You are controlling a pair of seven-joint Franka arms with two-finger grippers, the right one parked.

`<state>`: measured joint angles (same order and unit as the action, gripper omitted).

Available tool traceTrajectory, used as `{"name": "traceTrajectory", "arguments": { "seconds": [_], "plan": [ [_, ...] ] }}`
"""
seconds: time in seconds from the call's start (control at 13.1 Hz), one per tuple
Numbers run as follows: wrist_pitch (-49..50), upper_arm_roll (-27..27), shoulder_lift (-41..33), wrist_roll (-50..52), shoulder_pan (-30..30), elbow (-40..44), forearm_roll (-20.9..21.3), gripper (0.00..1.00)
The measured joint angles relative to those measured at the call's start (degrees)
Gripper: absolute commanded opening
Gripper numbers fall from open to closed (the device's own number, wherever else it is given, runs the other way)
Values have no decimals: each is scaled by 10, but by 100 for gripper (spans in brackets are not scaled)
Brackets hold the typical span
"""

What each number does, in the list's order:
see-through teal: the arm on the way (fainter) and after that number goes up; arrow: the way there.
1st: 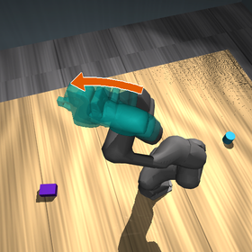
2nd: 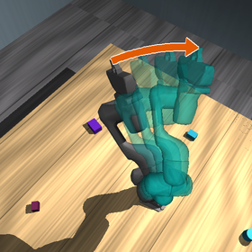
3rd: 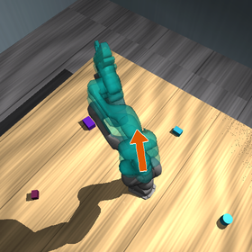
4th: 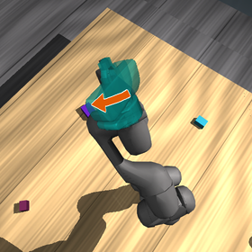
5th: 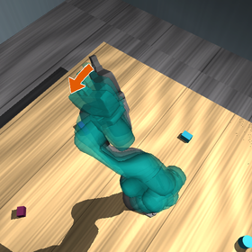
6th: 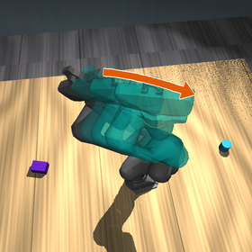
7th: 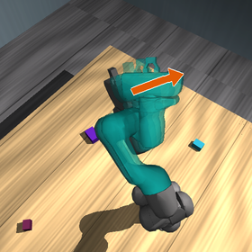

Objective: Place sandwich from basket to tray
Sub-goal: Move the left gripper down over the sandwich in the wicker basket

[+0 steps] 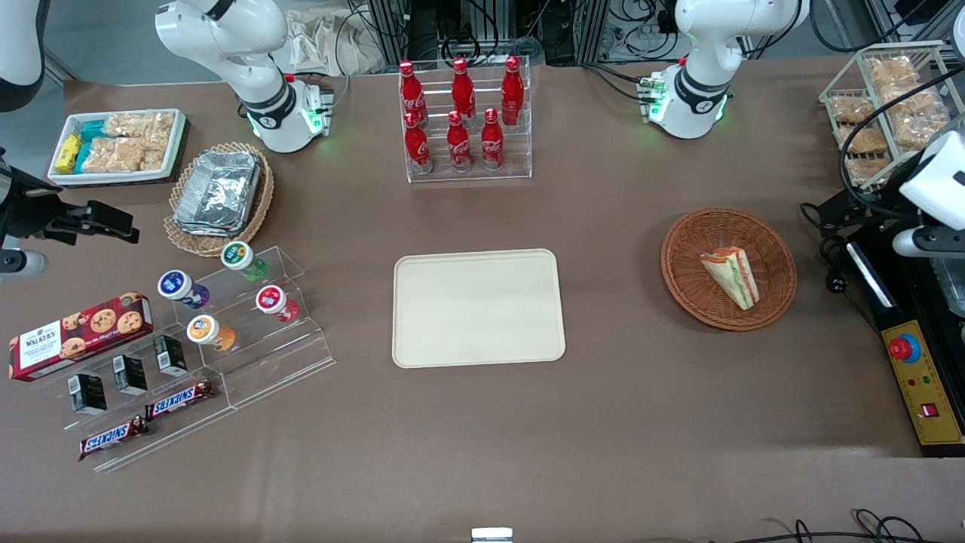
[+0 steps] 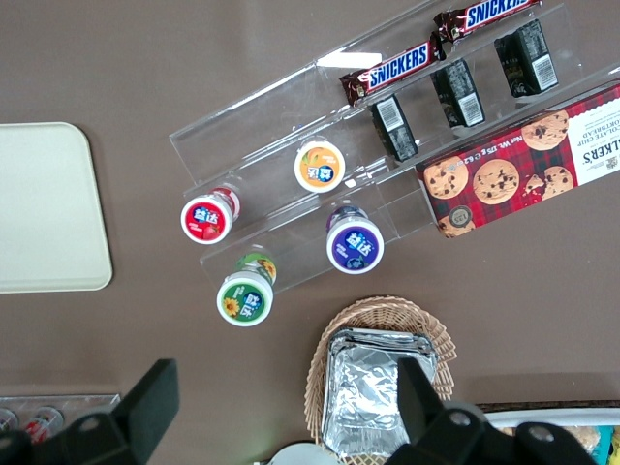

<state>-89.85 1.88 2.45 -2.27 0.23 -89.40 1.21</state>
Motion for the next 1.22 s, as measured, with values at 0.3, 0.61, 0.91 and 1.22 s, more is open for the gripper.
{"name": "traceTrajectory", "arguments": {
  "seconds": [0.3, 0.61, 0.91, 1.22],
  "plan": [
    [2, 1, 9, 18, 0, 4, -6, 100],
    [-65, 4, 13, 228, 1, -57, -6, 100],
    [-214, 7, -21, 395, 1, -227, -5, 100],
    [-348, 7, -32, 474, 3, -375, 10, 100]
  ]
}}
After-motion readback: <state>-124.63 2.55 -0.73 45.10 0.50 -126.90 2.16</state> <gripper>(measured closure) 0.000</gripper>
